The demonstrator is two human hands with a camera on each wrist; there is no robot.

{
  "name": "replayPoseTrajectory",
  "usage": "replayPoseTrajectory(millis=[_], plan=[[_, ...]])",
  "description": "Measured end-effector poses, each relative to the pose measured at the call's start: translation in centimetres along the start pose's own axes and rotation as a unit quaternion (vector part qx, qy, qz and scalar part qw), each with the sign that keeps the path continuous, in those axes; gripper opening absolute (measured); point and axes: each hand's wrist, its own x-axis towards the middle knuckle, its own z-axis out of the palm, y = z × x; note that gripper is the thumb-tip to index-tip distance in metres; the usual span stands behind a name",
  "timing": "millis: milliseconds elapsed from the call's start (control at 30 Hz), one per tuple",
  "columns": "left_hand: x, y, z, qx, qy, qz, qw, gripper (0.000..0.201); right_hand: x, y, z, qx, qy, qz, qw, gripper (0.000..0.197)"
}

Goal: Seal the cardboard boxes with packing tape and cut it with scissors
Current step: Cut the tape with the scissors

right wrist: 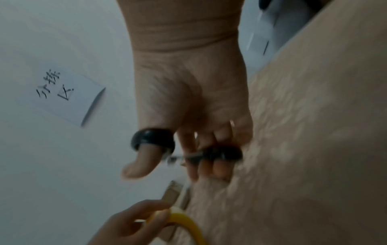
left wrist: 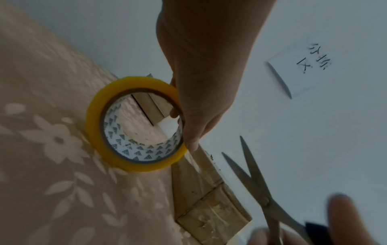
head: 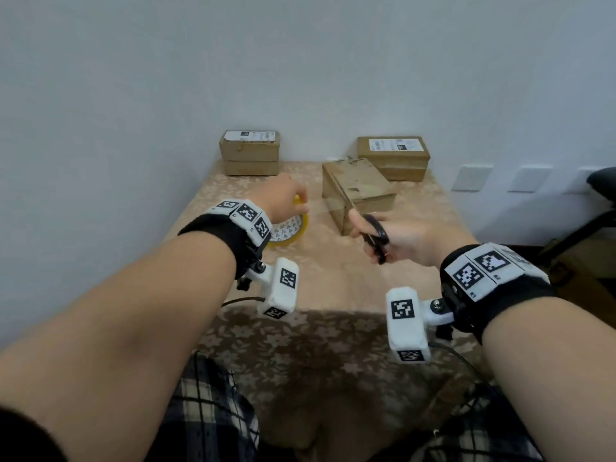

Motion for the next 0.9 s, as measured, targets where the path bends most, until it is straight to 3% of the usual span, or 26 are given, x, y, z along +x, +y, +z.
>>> replayPoseTrajectory(millis=[67,200,900], plan=[[-0.4,0.2,-0.3,0.001,0.002,-0.006,1.000,0.032,-1.2,0.3,0.1,-0.028,-0.060,0.042,0.997,0.065],[-0.3,0.5,-0.6,0.002,-0.013,-0.018,1.000,0.033,-2.5,0.4,0.5,-0.036,-0.084,0.102,0.991,0.065],[4.3,1.2,0.0,0.033,-0.033,-0.041,0.998,0.031,2.8,-0.3,2.6,0.042,0.024,0.062,0.997,0.059]])
